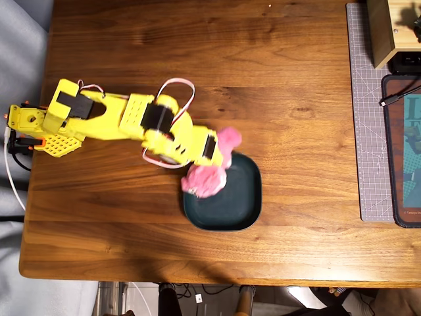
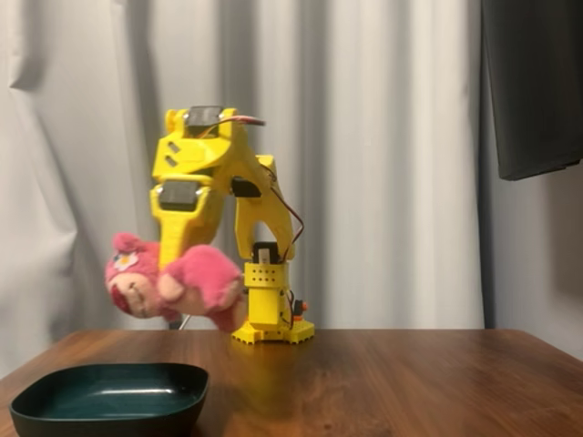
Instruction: Grasp a strawberry bear and put it in the bin.
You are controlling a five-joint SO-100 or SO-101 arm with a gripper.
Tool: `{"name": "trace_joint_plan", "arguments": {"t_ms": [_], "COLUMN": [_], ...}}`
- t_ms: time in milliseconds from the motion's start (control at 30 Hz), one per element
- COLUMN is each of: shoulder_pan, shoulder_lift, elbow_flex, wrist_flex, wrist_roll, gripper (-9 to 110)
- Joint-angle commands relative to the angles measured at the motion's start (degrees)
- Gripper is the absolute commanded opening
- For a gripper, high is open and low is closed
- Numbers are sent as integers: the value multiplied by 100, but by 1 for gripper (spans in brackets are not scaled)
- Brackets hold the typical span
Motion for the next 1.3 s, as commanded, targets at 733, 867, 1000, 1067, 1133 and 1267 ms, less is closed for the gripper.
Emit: {"name": "trace_joint_plan", "arguments": {"t_ms": [733,867,1000,1067,1133,1267], "shoulder_pan": [-563,-633,-694,-712,-721,-738], "shoulder_lift": [-1318,-1424,-1433,-1433,-1433,-1433], "elbow_flex": [-2206,-2215,-2259,-2276,-2276,-2285], "wrist_flex": [246,246,246,255,264,281], "wrist_roll": [-185,-185,-211,-220,-220,-229], "gripper": [0,5,17,25,32,34]}}
